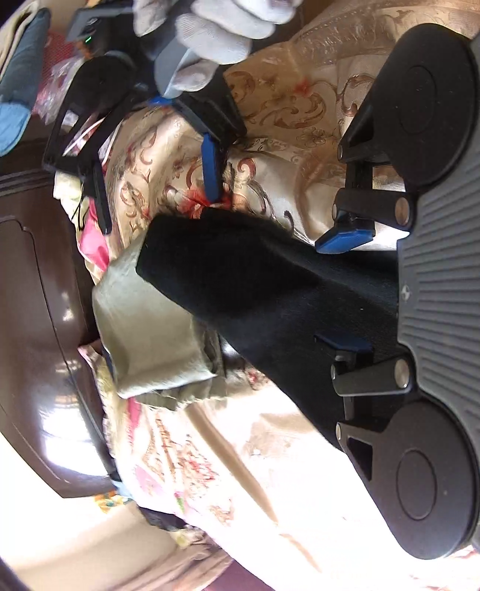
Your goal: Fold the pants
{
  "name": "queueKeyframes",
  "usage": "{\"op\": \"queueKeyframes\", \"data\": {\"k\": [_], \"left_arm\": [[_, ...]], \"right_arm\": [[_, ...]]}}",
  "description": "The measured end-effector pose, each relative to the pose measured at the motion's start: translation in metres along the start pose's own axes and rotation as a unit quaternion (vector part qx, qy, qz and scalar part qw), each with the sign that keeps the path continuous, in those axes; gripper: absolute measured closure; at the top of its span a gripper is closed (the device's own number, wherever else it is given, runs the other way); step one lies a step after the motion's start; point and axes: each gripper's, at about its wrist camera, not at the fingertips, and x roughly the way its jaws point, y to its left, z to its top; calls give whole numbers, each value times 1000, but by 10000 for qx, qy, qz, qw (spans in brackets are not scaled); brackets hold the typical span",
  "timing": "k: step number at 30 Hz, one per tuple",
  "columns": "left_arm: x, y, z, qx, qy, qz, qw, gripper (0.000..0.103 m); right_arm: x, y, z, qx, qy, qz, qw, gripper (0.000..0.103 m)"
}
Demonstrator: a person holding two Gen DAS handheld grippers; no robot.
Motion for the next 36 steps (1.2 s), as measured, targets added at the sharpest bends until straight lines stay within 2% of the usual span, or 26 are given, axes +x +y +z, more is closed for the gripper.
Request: {"op": "queueKeyframes", "data": {"k": [2,4,6,8,9,12,13,15,16,18,19,20,22,24,26,29,32,35,36], "left_arm": [[-1,2,-2,-116,29,7,9999,42],[-1,2,-3,-102,37,45,9999,42],[0,2,-3,-84,58,58,9999,42],[2,1,-5,-70,77,86,9999,42],[2,1,-6,-85,91,90,9999,42],[2,1,-8,-148,93,91,9998,42],[2,1,-9,-165,85,99,9998,42],[0,5,-12,-228,82,117,9996,42],[0,7,-14,-270,88,143,9995,42],[-2,13,-20,-411,111,218,9989,42],[-3,17,-25,-519,132,250,9982,42],[-4,20,-29,-596,159,275,9977,42],[-8,24,-38,-723,188,279,9968,42],[-15,27,-45,-801,134,328,9962,42],[-23,31,-49,-894,93,417,9951,42],[-46,48,-62,-1261,-86,528,9906,42],[-75,66,-80,-1591,-256,784,9838,42],[-109,87,-109,-1858,-359,1287,9735,42],[-118,93,-118,-1961,-376,1425,9695,42]], "right_arm": [[1,8,-1,-405,71,-179,9990,9],[7,23,-5,-989,273,-555,9932,9],[16,40,-10,-1631,594,-1135,9783,9],[29,56,-17,-2142,808,-1533,9613,8],[36,62,-22,-2371,880,-1673,9529,8],[59,66,-33,-2577,983,-1739,9454,8],[67,68,-36,-2699,965,-1868,9397,15],[80,67,-37,-2907,900,-2074,9297,45],[86,63,-32,-2817,1001,-2140,9300,89],[82,47,-20,-1932,1239,-1933,9539,92],[73,47,-18,-1743,1160,-1809,9610,93],[66,53,-19,-1740,1109,-1694,9637,93],[52,73,-24,-1756,1044,-1165,9719,93],[50,91,-30,-1878,1063,-898,9723,93],[59,109,-42,-2045,1253,-767,9678,93],[76,143,-78,-2452,1706,-461,9532,93],[100,178,-130,-3027,2246,-158,9261,93],[130,198,-185,-3393,2782,-45,8986,93],[143,204,-211,-3533,3014,-6,8856,93]]}}
